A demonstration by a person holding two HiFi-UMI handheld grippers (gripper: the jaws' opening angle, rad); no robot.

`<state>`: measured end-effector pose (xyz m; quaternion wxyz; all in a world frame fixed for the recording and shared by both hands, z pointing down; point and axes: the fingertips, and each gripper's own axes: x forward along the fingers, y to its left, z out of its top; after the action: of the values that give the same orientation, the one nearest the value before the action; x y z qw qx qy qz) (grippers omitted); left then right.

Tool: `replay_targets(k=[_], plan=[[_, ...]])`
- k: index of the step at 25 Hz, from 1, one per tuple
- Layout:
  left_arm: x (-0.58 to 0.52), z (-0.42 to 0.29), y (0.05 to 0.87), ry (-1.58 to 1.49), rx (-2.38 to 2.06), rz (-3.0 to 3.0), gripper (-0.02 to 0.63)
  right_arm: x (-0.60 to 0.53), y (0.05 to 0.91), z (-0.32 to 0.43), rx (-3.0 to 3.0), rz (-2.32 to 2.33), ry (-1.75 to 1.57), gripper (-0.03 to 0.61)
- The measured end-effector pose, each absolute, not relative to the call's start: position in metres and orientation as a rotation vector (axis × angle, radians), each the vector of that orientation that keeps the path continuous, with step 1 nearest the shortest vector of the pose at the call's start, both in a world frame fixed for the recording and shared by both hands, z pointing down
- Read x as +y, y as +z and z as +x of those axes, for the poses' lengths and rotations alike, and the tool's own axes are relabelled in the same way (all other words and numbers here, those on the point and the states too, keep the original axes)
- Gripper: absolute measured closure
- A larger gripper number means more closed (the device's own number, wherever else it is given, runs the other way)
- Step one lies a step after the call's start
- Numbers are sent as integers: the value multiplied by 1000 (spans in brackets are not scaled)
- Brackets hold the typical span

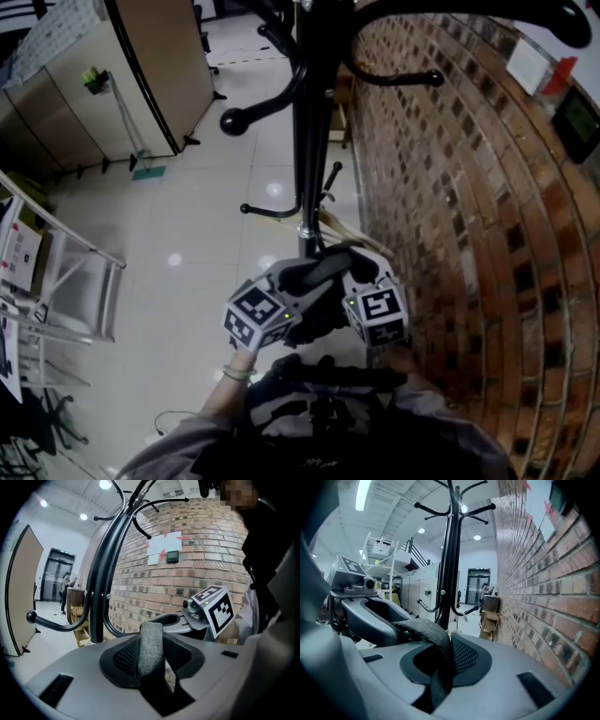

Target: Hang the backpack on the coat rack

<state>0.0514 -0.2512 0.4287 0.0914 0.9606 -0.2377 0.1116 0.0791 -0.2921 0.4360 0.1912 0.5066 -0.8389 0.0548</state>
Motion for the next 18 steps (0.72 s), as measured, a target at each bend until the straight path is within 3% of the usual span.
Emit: replay_targets(k=[18], plan=[[-254,41,436,315,-567,2835,433,-307,456,50,-2425,1317,205,532]])
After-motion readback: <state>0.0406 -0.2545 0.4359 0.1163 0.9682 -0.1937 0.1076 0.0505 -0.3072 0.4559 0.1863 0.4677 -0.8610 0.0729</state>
